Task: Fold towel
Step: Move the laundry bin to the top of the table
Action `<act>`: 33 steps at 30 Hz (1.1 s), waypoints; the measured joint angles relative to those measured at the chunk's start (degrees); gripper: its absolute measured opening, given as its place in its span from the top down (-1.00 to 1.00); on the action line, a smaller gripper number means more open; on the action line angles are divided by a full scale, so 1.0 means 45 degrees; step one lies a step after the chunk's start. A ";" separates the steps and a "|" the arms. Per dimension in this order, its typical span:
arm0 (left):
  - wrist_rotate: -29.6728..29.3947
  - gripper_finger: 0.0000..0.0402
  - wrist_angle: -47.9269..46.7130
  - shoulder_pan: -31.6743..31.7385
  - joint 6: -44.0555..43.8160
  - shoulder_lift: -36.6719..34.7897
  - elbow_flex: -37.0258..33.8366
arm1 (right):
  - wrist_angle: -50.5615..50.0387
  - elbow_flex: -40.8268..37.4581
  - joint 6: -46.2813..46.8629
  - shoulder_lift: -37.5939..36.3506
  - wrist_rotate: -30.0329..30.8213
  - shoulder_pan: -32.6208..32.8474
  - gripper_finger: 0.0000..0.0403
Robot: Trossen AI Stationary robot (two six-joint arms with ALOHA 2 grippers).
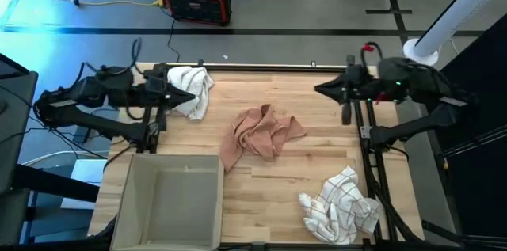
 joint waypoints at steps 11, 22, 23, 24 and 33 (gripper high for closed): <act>0.0397 1.00 0.2255 0.0000 -0.3319 0.0712 0.0078 | 0.0317 0.0996 0.2785 0.1489 -0.1398 0.0005 1.00; 0.0551 1.00 0.2250 -0.0010 -0.2230 -0.0309 0.0083 | 0.1540 0.0996 0.4493 0.1388 -0.1398 0.0010 1.00; 0.0707 1.00 0.2122 -0.0010 -0.2158 -0.0352 0.0083 | 0.1520 0.0996 0.4660 0.1385 -0.1398 0.0010 1.00; 0.0852 1.00 0.2028 -0.0010 -0.2145 -0.0372 0.0083 | 0.1521 0.0996 0.4737 0.1383 -0.1398 0.0008 1.00; 0.3300 0.96 0.0482 -0.0076 -0.2438 -0.0324 0.0083 | 0.1646 0.0996 0.5008 0.1412 -0.1532 0.0005 1.00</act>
